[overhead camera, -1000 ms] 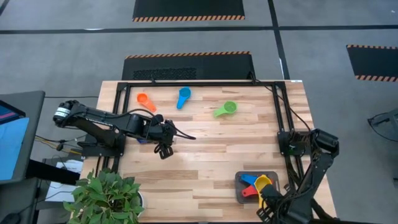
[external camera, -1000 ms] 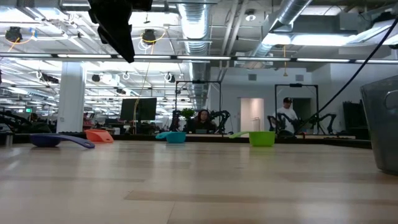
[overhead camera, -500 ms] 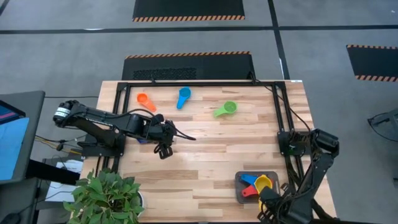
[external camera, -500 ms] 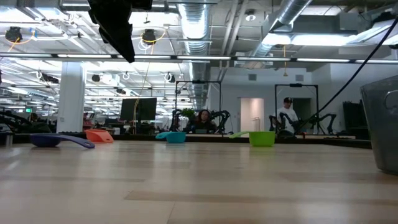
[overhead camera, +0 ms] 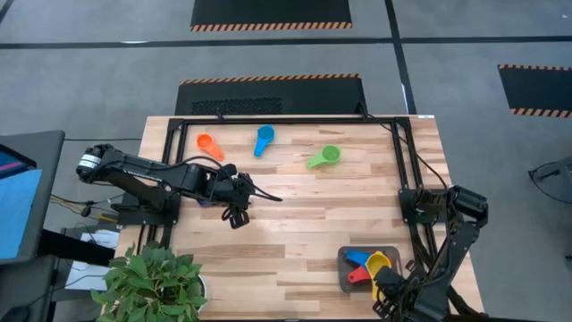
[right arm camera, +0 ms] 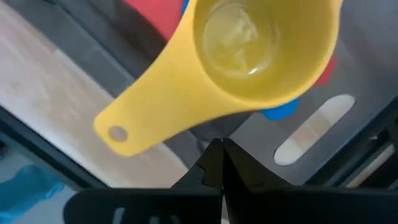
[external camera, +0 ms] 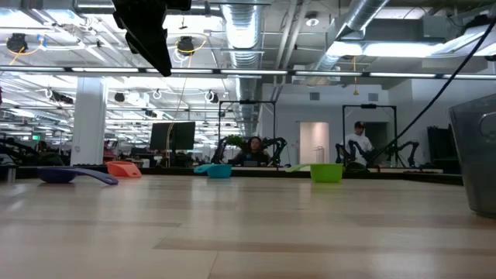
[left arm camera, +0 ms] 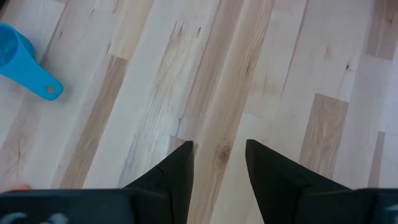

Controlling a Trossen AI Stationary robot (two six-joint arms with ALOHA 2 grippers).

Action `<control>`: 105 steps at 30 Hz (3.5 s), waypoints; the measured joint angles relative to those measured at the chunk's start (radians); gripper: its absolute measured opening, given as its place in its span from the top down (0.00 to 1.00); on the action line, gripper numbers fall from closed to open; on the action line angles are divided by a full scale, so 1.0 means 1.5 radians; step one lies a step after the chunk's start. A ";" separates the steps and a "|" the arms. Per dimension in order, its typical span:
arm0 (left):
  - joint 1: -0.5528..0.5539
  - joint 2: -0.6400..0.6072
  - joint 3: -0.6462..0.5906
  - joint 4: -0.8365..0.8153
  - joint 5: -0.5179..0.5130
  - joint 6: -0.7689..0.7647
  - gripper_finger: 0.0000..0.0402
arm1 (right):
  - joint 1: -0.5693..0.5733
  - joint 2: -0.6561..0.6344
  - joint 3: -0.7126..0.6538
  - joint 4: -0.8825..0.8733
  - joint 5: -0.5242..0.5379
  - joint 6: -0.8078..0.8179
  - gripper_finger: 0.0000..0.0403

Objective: Nest measuring cups in basket
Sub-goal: Stack the yellow measuring cup on top of the blue measuring cup in the black bin

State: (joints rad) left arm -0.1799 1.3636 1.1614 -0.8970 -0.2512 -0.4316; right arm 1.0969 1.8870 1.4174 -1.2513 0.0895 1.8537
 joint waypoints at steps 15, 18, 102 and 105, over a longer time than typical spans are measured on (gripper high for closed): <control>0.000 0.000 0.000 0.041 0.000 -0.004 0.66 | -0.028 0.000 0.000 0.081 0.010 -0.104 0.96; 0.000 0.000 0.000 0.046 0.000 -0.004 0.66 | -0.048 0.000 0.000 0.088 0.015 -0.127 0.95; -0.006 0.441 0.206 0.431 0.066 0.013 0.66 | -0.132 0.022 0.001 0.218 0.049 -0.290 0.95; 0.009 0.497 0.278 0.412 0.048 0.057 0.66 | -0.129 0.022 0.001 0.219 0.051 -0.279 0.93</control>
State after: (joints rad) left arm -0.1670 2.1095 1.5781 -0.2793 -0.1799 -0.3459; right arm 0.9032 1.9198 1.4185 -0.9227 0.1662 1.4346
